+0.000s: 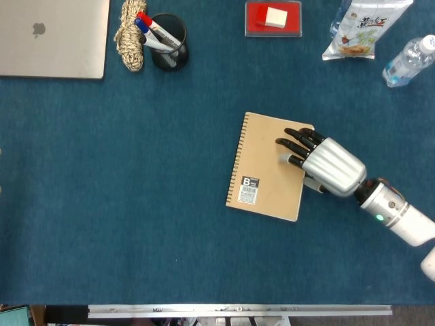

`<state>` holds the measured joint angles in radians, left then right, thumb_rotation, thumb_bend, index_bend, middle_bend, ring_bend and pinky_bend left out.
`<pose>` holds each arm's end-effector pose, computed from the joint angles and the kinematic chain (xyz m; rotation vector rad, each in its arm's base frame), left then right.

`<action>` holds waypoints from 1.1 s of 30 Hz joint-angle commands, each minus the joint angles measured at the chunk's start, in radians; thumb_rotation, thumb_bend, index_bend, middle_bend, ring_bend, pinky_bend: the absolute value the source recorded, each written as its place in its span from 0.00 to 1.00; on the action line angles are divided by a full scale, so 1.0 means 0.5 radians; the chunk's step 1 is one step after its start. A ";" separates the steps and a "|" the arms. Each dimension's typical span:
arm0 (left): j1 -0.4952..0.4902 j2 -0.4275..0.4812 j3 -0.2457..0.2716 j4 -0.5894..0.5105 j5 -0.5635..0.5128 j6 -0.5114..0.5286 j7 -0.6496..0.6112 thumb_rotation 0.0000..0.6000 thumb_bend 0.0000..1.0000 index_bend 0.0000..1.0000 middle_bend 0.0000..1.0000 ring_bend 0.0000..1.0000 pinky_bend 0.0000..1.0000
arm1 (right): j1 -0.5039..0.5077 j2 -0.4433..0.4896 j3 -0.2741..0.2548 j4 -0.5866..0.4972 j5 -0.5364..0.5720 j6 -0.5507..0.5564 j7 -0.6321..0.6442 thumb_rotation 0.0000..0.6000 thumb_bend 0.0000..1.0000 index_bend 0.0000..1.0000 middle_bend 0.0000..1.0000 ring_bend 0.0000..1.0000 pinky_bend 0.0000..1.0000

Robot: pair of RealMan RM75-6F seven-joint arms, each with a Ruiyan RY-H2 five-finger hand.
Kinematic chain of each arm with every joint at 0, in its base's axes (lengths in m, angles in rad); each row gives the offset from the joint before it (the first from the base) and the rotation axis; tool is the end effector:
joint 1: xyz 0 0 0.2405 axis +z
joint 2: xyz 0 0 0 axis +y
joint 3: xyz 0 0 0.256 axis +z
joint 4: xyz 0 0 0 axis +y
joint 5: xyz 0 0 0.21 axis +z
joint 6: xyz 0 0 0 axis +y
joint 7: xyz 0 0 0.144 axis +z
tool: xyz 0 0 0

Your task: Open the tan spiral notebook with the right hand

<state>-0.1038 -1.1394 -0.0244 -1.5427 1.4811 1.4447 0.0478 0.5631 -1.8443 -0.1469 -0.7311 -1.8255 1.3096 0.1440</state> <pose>-0.3265 0.1826 0.1520 -1.4396 -0.8719 -0.7978 -0.2354 -0.2730 -0.0731 2.2055 -0.5189 1.0661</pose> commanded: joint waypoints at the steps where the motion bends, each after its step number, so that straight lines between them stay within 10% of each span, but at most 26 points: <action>1: 0.001 -0.002 0.000 0.003 0.000 0.000 -0.003 1.00 0.13 0.39 0.34 0.35 0.55 | 0.000 -0.008 0.007 0.009 0.005 0.015 0.012 1.00 0.20 0.32 0.18 0.09 0.21; 33: 0.008 -0.007 0.002 0.011 0.000 0.000 -0.008 1.00 0.13 0.39 0.34 0.35 0.55 | 0.078 -0.160 0.153 0.099 0.042 0.253 0.100 1.00 0.20 0.32 0.18 0.09 0.21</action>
<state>-0.1000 -1.1430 -0.0233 -1.5372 1.4812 1.4448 0.0438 0.5993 -1.9202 -0.0746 -0.6839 -1.8057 1.4315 0.1945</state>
